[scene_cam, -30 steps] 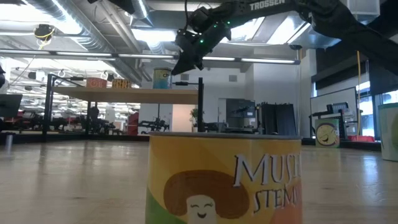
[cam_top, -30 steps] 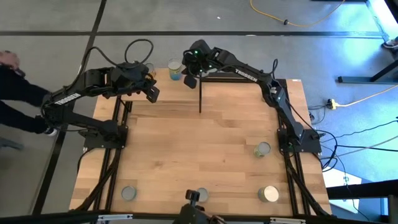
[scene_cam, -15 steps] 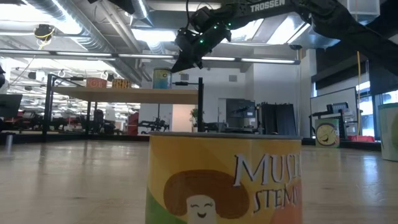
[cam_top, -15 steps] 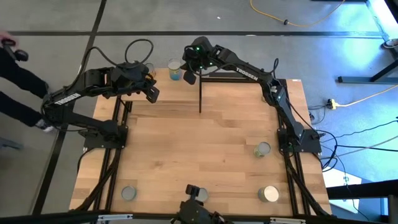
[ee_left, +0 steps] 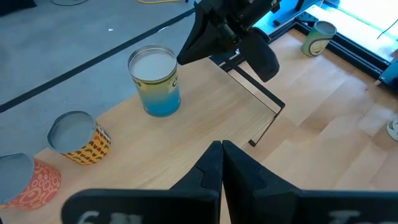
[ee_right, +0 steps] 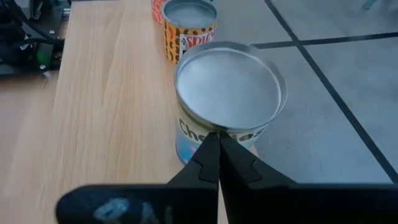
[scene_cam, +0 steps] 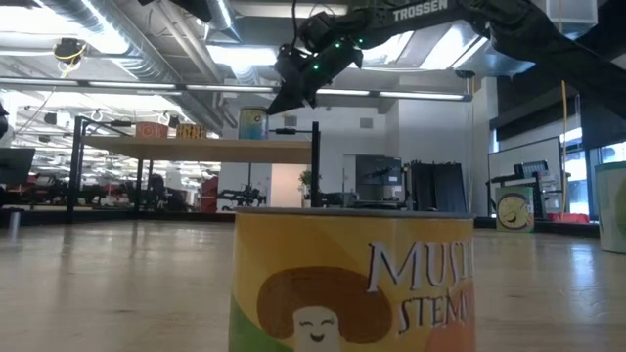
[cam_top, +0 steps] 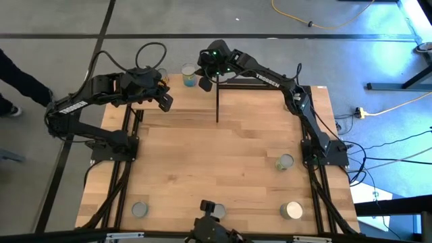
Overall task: Pick and place cans onto a shelf
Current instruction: Put the top canned cherries on the shelf, then put the canned cherries on the shelf
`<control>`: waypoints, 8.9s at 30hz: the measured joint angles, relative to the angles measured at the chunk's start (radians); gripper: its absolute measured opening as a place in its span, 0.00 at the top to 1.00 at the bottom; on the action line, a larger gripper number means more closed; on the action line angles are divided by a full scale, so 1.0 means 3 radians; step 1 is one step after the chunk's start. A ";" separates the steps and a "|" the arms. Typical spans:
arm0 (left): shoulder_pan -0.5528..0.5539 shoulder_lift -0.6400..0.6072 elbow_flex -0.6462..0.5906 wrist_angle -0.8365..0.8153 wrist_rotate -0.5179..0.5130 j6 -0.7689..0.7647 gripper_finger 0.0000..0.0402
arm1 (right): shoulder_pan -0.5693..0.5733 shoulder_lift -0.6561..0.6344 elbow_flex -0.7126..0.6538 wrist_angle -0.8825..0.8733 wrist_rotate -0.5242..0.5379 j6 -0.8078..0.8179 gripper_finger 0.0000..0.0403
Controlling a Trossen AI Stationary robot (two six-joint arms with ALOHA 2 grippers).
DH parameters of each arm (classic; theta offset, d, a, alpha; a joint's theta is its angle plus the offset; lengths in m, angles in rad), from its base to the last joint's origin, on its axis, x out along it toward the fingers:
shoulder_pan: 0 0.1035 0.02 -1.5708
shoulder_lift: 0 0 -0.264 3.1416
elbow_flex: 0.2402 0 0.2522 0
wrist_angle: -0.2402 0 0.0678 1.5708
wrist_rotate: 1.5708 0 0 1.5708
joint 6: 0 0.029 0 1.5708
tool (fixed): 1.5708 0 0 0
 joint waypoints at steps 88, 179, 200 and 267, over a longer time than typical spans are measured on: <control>0.0000 0.0003 -0.0001 0.0005 0.1051 0.0678 1.00 | 0.2024 -0.3772 -0.2418 -0.3100 -0.0149 0.1610 1.00; 0.0000 0.0217 -0.0003 0.0001 0.1806 0.1060 1.00 | 0.3895 -0.4112 -0.5492 -0.0152 -0.0928 0.3417 0.85; 0.0000 0.0216 -0.0003 0.0003 0.1805 0.1059 1.00 | 0.3979 -0.4047 -0.5530 0.0074 -0.0773 0.3504 0.86; 0.0000 0.0216 -0.0003 0.0005 0.1919 0.1330 1.00 | 0.3572 -0.3476 -0.3579 -0.1671 0.0120 0.4116 1.00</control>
